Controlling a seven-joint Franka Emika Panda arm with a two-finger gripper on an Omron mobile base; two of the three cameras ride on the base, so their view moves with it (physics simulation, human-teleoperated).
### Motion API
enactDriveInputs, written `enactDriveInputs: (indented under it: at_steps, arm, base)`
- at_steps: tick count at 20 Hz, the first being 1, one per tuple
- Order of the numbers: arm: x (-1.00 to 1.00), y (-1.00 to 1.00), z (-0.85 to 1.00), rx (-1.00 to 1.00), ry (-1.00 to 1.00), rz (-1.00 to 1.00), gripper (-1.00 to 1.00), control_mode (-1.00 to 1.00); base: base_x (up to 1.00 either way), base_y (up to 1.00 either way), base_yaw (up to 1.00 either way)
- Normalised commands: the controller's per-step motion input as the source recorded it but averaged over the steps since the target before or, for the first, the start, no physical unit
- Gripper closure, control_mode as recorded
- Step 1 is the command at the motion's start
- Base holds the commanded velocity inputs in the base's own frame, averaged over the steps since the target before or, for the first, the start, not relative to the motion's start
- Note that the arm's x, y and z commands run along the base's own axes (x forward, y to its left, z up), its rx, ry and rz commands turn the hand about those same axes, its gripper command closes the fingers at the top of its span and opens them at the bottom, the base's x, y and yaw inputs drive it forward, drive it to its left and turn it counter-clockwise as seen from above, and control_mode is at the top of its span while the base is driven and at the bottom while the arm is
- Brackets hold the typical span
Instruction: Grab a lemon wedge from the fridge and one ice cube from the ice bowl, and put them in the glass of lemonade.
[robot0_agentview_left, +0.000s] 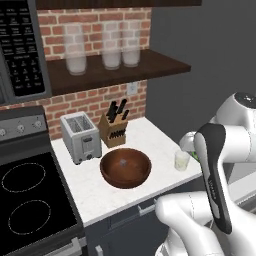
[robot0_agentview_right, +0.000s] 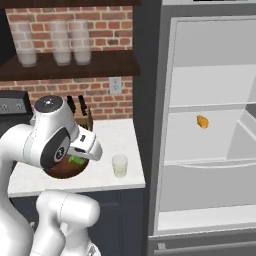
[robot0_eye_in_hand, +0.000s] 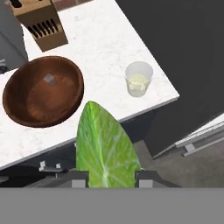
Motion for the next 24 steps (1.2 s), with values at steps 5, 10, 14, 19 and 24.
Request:
enactDriveInputs:
  at_steps: [5, 10, 14, 19, 24]
  arm:
    - [0.00, 0.00, 0.00, 0.00, 0.00, 0.00, 1.00, 1.00]
    - [0.00, 0.00, 0.00, 0.00, 0.00, 0.00, 1.00, 1.00]
    - [0.00, 0.00, 0.00, 0.00, 0.00, 0.00, 1.00, 1.00]
    - [0.01, 0.03, 0.00, 0.00, 0.01, -0.05, 1.00, -1.00]
    - [0.00, 0.01, 0.06, -0.03, 0.00, -0.14, 1.00, -1.00]
  base:
    - [0.24, 0.10, -0.08]
    - [0.33, 0.11, -0.17]
    - [0.43, 0.14, -0.15]
    - [0.14, 0.06, -0.08]
    - [0.00, 0.00, 0.00]
